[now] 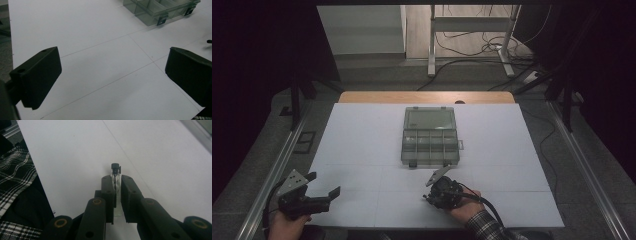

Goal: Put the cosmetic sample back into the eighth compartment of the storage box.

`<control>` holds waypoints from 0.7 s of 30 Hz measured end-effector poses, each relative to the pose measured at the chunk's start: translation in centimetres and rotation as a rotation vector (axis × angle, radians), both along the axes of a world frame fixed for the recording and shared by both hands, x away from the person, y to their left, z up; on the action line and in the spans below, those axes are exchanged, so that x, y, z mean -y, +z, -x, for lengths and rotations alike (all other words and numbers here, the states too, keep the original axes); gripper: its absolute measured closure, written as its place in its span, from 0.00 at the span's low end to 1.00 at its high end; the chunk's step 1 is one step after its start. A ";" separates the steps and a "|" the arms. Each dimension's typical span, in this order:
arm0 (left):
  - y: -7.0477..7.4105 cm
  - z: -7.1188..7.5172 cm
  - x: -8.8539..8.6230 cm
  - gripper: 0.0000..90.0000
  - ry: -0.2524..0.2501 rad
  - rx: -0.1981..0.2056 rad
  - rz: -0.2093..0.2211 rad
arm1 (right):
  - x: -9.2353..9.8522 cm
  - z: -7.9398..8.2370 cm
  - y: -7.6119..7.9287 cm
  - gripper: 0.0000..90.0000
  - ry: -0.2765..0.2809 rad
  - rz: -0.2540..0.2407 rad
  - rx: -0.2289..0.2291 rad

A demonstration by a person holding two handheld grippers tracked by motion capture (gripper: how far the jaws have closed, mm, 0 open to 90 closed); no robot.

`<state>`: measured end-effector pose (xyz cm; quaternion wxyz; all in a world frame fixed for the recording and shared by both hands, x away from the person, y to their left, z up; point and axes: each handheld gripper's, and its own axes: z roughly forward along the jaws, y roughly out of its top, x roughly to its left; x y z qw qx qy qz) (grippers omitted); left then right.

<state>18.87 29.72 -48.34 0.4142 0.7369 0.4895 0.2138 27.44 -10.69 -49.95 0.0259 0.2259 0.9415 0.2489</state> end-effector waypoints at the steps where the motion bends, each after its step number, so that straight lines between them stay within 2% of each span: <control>1: 0.0 0.0 0.0 0.01 0.000 0.000 0.000 | 0.0 0.0 0.0 0.90 0.000 0.000 0.000; 21: 0.0 0.0 0.0 0.02 -0.001 -0.003 -0.004 | 1.3 -1.1 1.2 0.90 -0.039 -0.051 0.020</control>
